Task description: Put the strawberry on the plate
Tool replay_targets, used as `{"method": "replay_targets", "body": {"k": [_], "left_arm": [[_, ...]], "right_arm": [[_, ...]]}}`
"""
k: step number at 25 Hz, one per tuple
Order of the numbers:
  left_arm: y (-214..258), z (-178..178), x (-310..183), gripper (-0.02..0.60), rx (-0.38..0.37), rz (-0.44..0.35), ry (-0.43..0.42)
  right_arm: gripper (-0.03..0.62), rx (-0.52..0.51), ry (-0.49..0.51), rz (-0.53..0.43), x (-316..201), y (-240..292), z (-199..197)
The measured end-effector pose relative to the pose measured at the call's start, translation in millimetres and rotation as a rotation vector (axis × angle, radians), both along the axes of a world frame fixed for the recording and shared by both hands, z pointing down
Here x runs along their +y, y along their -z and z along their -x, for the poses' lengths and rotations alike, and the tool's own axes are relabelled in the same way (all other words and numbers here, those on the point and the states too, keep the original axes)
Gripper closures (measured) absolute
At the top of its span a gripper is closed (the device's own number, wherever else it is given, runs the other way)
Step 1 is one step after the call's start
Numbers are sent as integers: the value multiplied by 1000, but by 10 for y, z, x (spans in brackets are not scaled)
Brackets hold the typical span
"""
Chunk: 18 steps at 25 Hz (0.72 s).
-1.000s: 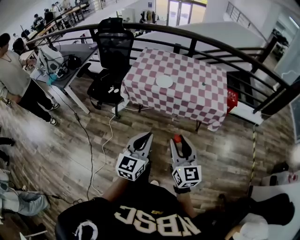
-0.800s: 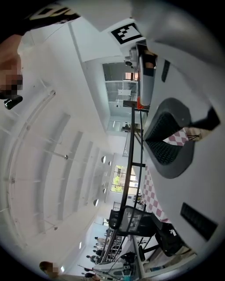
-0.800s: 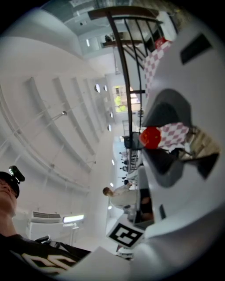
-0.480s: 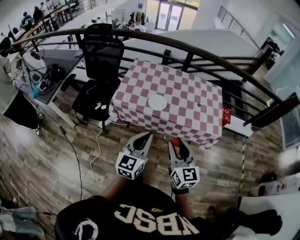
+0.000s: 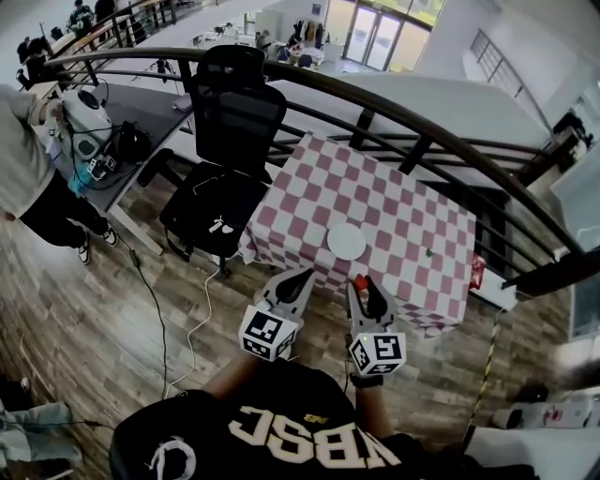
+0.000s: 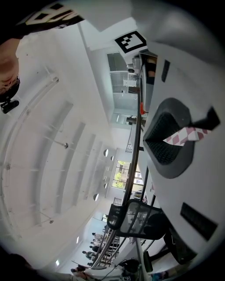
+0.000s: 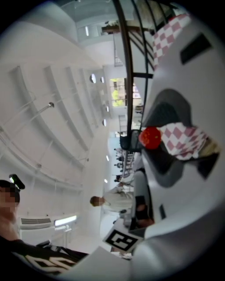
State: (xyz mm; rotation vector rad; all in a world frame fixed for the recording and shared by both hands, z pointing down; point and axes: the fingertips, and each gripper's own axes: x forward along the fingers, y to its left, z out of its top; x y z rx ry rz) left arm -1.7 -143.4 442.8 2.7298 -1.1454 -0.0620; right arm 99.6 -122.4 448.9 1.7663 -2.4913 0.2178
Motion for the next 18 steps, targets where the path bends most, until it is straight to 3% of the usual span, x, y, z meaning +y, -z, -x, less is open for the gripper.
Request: {"method": "replay_targets", "body": {"k": [7, 14, 18], "left_arm": [[-190, 92, -319, 575, -2, 54, -20], [-470, 28, -481, 575, -28, 95, -65], [-676, -61, -601, 575, -70, 99, -89]], "right_arm": [[434, 22, 9, 70, -161, -217, 174], [433, 24, -59, 150, -143, -549, -121], [434, 16, -94, 184, -223, -765, -497]]}}
